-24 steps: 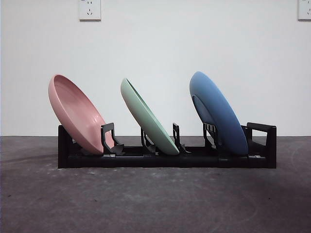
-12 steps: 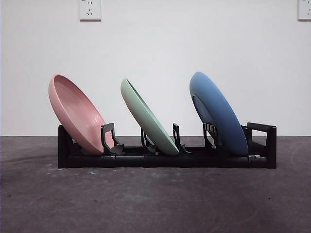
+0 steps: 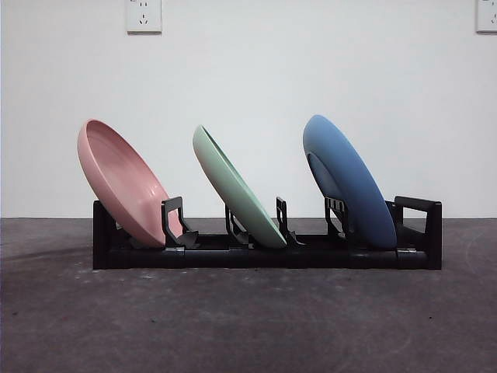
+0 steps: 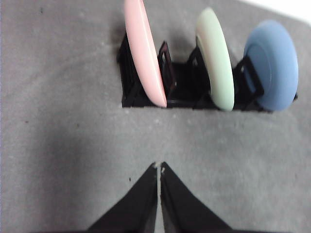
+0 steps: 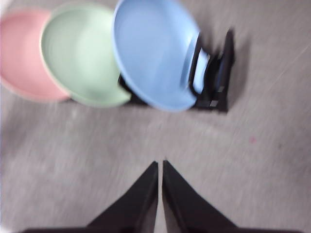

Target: Place the plate

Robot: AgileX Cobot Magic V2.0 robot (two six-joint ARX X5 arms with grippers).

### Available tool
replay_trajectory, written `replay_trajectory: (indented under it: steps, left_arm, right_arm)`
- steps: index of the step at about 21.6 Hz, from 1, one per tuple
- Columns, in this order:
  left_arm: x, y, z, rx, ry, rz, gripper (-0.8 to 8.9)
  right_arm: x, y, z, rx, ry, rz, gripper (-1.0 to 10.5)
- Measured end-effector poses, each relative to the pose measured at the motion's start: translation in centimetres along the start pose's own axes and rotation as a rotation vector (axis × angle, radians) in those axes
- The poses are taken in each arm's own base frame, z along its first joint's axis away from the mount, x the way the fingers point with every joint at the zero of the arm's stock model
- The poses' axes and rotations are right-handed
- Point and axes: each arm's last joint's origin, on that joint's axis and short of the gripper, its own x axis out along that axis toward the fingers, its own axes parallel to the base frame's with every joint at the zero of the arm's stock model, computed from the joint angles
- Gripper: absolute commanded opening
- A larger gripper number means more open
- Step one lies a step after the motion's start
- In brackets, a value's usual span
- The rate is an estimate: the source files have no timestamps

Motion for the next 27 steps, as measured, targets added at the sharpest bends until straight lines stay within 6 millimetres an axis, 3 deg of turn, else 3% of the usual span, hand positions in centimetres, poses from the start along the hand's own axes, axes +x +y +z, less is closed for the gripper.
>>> replay_trajectory:
  steps: [5,6,8,9,15,20,27]
  left_arm:
    - [0.5,-0.3,1.8,0.008,0.156,0.003,0.13]
    - [0.9,-0.2,2.1,0.009,0.173,0.002,0.8]
    - [1.8,0.0,2.5,0.0,0.205,0.007,3.34]
    - [2.0,0.1,2.7,-0.001,0.21,0.007,3.49]
    - [2.0,0.0,3.0,0.017,0.171,0.002,3.44]
    - [2.0,0.0,3.0,0.019,0.168,0.001,3.44]
    - [2.0,0.0,3.1,0.02,0.165,0.001,3.44]
  right_arm:
    - [2.0,0.4,1.7,-0.034,0.143,0.024,0.2]
    - [2.5,0.5,1.8,-0.045,0.16,0.031,0.5]
    - [3.2,0.6,1.9,-0.067,0.19,0.037,2.4]
    - [3.5,0.7,1.9,-0.076,0.203,0.031,2.9]
    - [5.6,1.3,2.4,-0.091,0.287,0.051,3.0]
    - [9.2,2.5,5.9,-0.096,0.353,0.069,3.0]
    - [14.2,4.9,11.3,-0.176,0.261,0.082,3.0]
